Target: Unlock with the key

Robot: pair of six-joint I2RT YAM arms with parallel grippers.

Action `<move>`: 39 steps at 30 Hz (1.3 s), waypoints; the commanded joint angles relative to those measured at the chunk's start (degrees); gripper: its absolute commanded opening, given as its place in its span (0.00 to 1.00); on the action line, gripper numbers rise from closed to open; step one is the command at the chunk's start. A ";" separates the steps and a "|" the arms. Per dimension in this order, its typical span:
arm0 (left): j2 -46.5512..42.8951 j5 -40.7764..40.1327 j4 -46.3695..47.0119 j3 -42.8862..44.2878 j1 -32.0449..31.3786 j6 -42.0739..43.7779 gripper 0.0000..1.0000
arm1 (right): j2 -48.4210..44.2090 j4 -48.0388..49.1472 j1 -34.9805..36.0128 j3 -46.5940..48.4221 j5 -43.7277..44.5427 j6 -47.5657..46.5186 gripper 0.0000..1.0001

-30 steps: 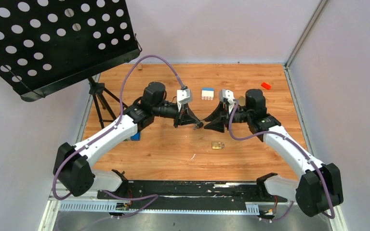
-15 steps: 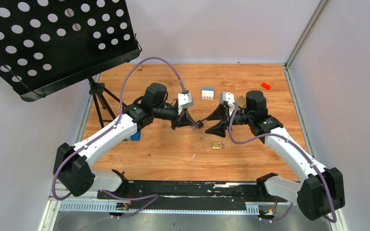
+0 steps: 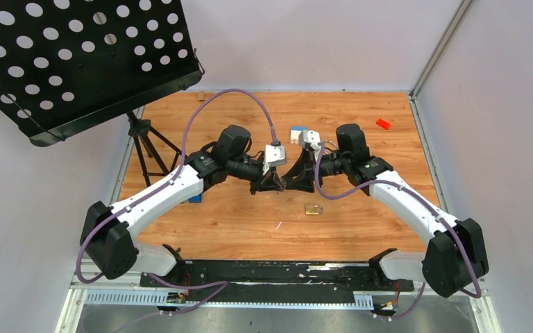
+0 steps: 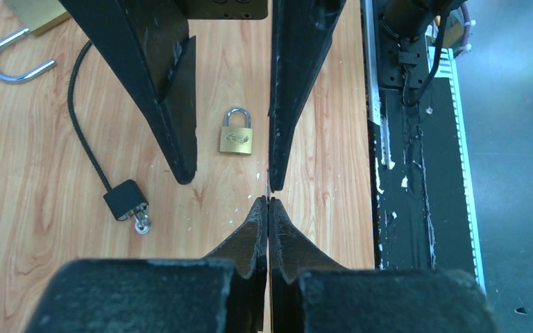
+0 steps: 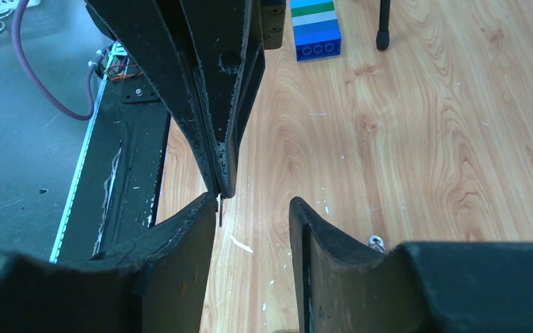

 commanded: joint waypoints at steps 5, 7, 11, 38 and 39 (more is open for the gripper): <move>0.69 -0.58 -0.06 2.90 -0.52 1.69 0.00 | 1.25 -3.79 1.16 2.45 -1.30 -3.81 0.40; 0.78 -0.85 0.04 2.90 -0.51 1.56 0.00 | 1.13 -4.04 1.16 2.22 -1.69 -4.09 0.40; 0.71 -0.98 0.09 2.76 -0.52 1.53 0.00 | 1.16 -4.60 1.25 2.12 -1.86 -4.55 0.35; -1.26 -0.48 6.87 -0.30 0.95 -4.41 0.12 | -2.93 2.64 0.17 -0.95 -3.08 -0.58 0.00; -1.27 -0.37 7.20 -0.47 1.02 -4.67 0.15 | -3.13 3.06 -0.01 -1.21 -3.08 -0.38 0.00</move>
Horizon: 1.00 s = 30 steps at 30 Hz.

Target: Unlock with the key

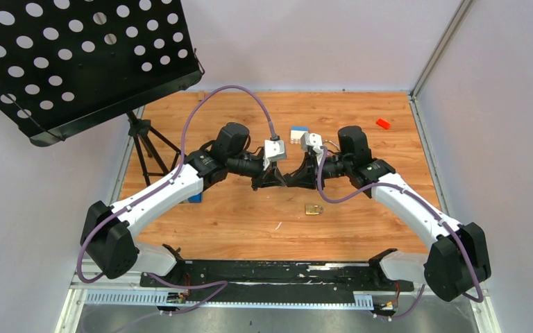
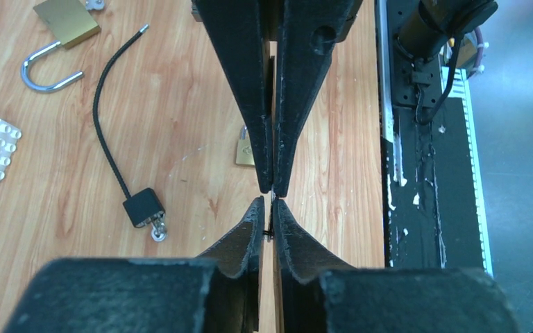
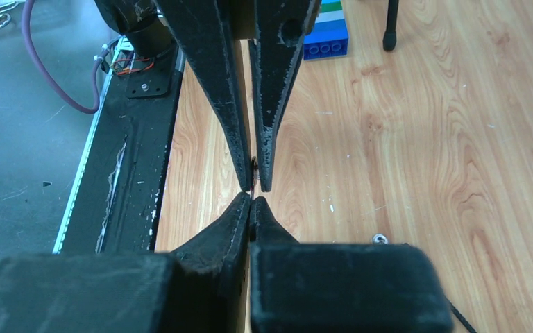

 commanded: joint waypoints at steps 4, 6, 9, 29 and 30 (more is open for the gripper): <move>-1.53 1.50 4.73 -0.92 0.70 -3.40 0.24 | -2.93 6.21 -0.88 -0.94 -2.58 2.56 0.00; -1.26 1.78 4.73 -0.91 0.70 -3.71 0.25 | -3.01 6.36 -0.99 -1.05 -2.69 2.72 0.00; -1.13 1.76 4.76 -0.92 0.73 -3.67 0.26 | -3.34 6.58 -1.29 -1.41 -2.69 2.75 0.00; -2.12 0.09 6.99 -1.55 1.46 -5.15 0.35 | -3.83 8.09 -2.02 -2.41 -3.13 3.57 0.00; -2.11 -0.14 7.08 -1.43 1.49 -5.20 0.34 | -3.76 8.02 -2.00 -2.44 -3.20 3.57 0.00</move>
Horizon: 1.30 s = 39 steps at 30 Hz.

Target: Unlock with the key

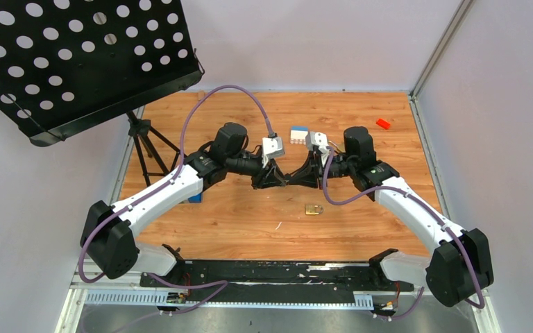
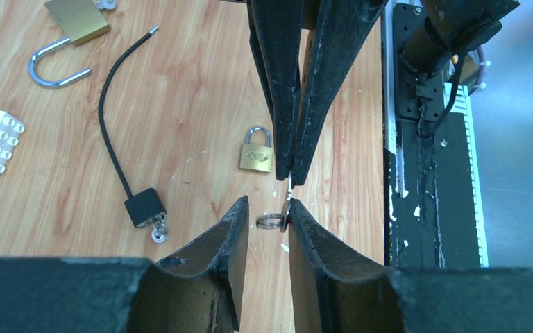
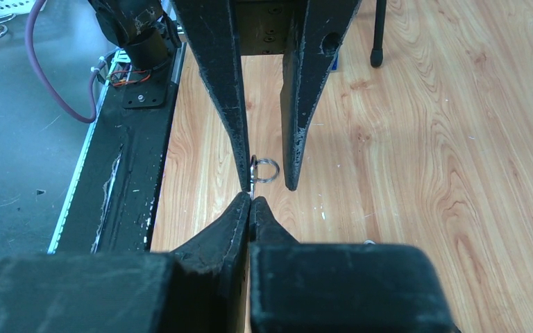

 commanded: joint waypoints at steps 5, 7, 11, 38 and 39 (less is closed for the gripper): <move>-2.04 -1.05 2.69 0.54 0.34 -1.42 0.22 | -0.99 2.37 -0.14 -0.19 -2.02 0.58 0.00; -1.96 -0.80 2.61 0.60 0.35 -1.34 0.17 | -0.96 2.32 -0.15 -0.19 -1.93 0.57 0.00; -2.00 0.29 2.08 0.68 0.34 -0.92 0.03 | -0.94 2.28 -0.23 -0.35 -1.59 0.31 0.00; -4.01 0.39 -8.84 2.45 0.33 10.59 0.13 | -1.38 3.47 -0.32 -2.57 2.36 -1.55 0.00; -3.99 0.09 -9.49 2.51 0.33 11.34 0.17 | -1.38 3.45 -0.32 -2.56 2.31 -1.50 0.00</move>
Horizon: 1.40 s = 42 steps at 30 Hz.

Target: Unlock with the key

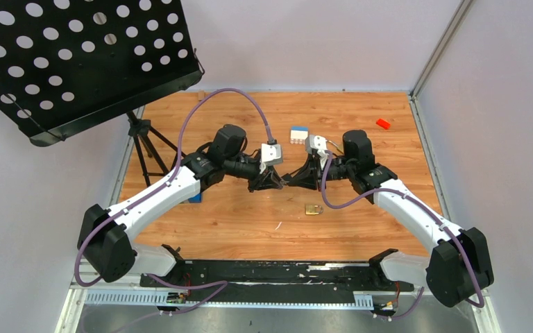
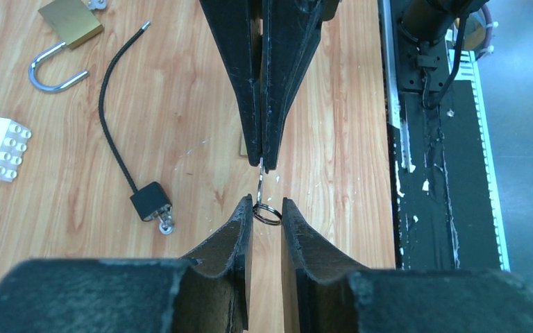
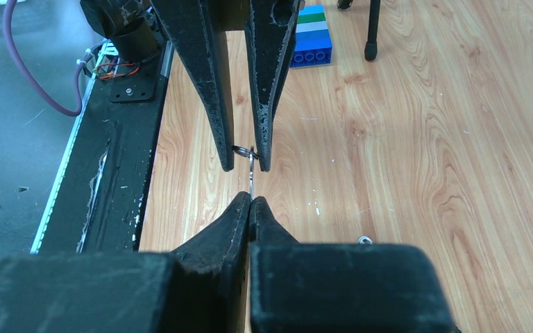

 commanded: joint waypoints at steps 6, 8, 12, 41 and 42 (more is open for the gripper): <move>-3.01 -3.06 -5.73 2.59 0.33 6.43 0.29 | -1.14 0.34 -0.41 0.17 0.61 -0.97 0.00; -3.20 -3.07 -5.64 2.85 0.35 6.40 0.36 | -1.23 0.23 -0.43 0.19 0.49 -1.01 0.00; -3.82 -1.92 -5.37 3.81 0.35 5.73 0.50 | -1.28 -0.10 -0.41 0.11 0.58 -1.28 0.00; 3.33 1.82 1.64 5.94 0.35 -2.65 0.35 | -1.14 -0.17 -0.41 0.11 -0.06 -1.24 0.00; 3.33 1.89 1.54 5.84 0.33 -2.49 0.35 | -1.14 -0.16 -0.43 0.11 -0.03 -1.23 0.00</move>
